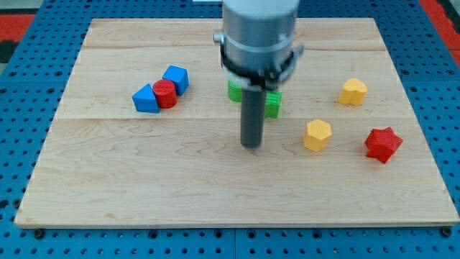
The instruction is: Push the red star into the yellow hexagon
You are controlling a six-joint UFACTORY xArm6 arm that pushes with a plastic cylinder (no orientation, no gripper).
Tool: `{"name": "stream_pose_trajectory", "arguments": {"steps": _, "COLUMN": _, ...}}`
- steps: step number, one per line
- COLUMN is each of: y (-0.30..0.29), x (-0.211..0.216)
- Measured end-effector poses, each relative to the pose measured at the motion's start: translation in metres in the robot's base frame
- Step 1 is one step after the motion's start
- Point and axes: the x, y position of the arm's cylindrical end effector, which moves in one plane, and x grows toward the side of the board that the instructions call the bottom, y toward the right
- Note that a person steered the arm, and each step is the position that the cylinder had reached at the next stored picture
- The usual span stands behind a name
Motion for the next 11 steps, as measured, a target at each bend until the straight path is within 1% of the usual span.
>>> {"name": "stream_pose_trajectory", "arguments": {"steps": 1, "y": 0.11, "x": 0.037}}
{"name": "stream_pose_trajectory", "arguments": {"steps": 2, "y": 0.244, "x": 0.032}}
{"name": "stream_pose_trajectory", "arguments": {"steps": 3, "y": 0.258, "x": -0.021}}
{"name": "stream_pose_trajectory", "arguments": {"steps": 4, "y": 0.192, "x": 0.009}}
{"name": "stream_pose_trajectory", "arguments": {"steps": 5, "y": 0.106, "x": 0.029}}
{"name": "stream_pose_trajectory", "arguments": {"steps": 6, "y": 0.187, "x": 0.046}}
{"name": "stream_pose_trajectory", "arguments": {"steps": 7, "y": 0.23, "x": 0.006}}
{"name": "stream_pose_trajectory", "arguments": {"steps": 8, "y": 0.19, "x": -0.013}}
{"name": "stream_pose_trajectory", "arguments": {"steps": 9, "y": 0.076, "x": -0.014}}
{"name": "stream_pose_trajectory", "arguments": {"steps": 10, "y": -0.052, "x": -0.015}}
{"name": "stream_pose_trajectory", "arguments": {"steps": 11, "y": -0.077, "x": -0.003}}
